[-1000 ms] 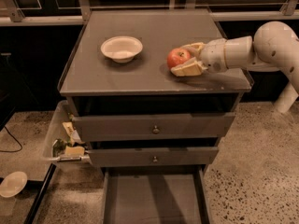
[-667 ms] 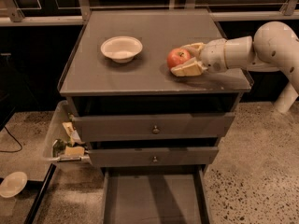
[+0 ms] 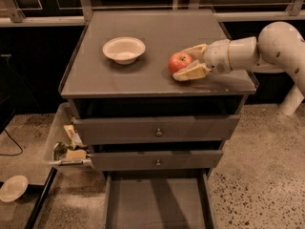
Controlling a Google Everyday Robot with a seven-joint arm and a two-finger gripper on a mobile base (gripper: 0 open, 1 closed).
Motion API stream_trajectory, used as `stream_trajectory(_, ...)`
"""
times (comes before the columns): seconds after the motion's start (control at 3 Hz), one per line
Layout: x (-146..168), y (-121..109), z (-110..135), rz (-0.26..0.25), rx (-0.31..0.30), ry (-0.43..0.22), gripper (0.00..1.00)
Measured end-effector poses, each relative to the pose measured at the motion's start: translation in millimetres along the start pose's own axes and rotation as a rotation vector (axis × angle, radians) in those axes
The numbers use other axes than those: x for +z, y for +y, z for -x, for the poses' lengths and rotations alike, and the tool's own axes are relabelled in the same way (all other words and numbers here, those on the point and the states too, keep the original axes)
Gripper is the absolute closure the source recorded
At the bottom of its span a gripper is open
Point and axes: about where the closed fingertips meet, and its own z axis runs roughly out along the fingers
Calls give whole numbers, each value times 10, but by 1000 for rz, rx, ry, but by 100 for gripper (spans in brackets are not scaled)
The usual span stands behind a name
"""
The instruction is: Pick apple from bottom drawer and place on counter
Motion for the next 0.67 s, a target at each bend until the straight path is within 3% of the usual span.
stream_trajectory(0.33,0,0,0,0,0,0,0)
stream_trajectory(0.67,0,0,0,0,0,0,0)
